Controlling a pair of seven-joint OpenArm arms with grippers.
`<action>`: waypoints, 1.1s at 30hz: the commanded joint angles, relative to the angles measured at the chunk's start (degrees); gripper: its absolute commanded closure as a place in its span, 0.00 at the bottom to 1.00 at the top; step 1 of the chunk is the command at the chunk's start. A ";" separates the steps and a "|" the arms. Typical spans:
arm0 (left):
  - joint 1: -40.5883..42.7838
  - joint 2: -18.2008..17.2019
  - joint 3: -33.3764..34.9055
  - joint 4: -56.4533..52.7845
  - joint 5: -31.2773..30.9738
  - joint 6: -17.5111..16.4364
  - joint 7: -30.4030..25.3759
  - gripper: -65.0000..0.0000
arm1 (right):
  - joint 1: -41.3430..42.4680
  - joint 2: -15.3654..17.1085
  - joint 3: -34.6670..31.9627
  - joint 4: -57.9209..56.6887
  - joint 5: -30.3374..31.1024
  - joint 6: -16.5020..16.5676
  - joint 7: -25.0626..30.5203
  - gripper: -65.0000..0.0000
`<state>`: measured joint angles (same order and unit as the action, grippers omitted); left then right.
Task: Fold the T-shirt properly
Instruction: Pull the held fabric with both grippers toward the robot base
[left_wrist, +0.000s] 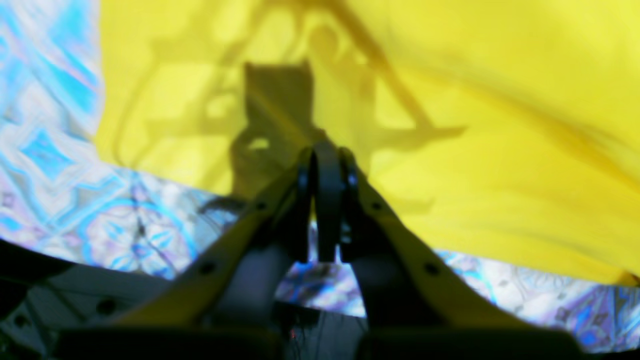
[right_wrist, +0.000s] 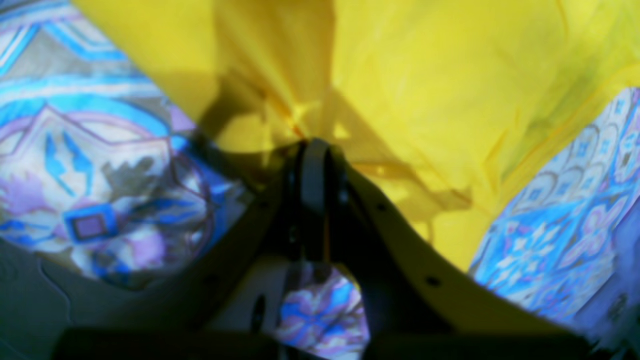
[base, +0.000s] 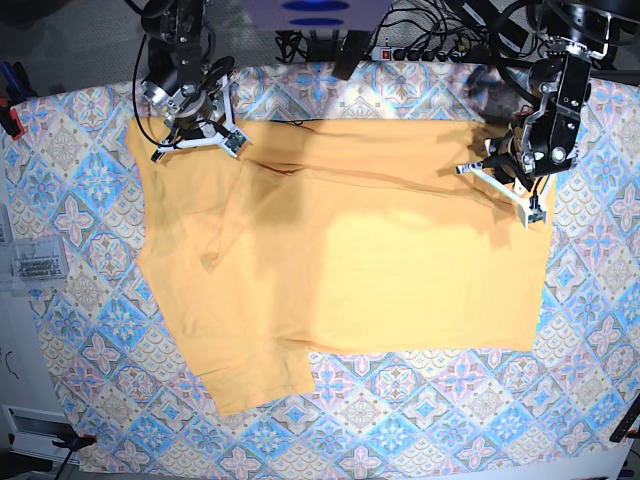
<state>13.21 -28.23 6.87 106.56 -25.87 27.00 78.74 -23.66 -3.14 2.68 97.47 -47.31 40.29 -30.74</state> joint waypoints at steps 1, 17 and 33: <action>-0.86 -0.21 -0.41 1.44 -0.64 -0.06 0.43 1.00 | 0.93 0.28 0.18 0.24 0.32 -0.29 0.46 1.00; -14.66 -8.30 23.59 -5.77 12.81 -0.06 -4.15 1.00 | 6.56 -1.30 0.27 -5.47 3.57 -0.29 0.81 1.00; -13.08 -8.12 38.36 -27.31 25.91 -5.25 -40.28 1.00 | 7.09 -2.53 0.18 -4.50 6.30 -0.29 5.73 1.00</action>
<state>0.36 -35.70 45.41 78.94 0.14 21.58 38.39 -16.67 -5.80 2.74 92.51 -41.41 40.03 -25.39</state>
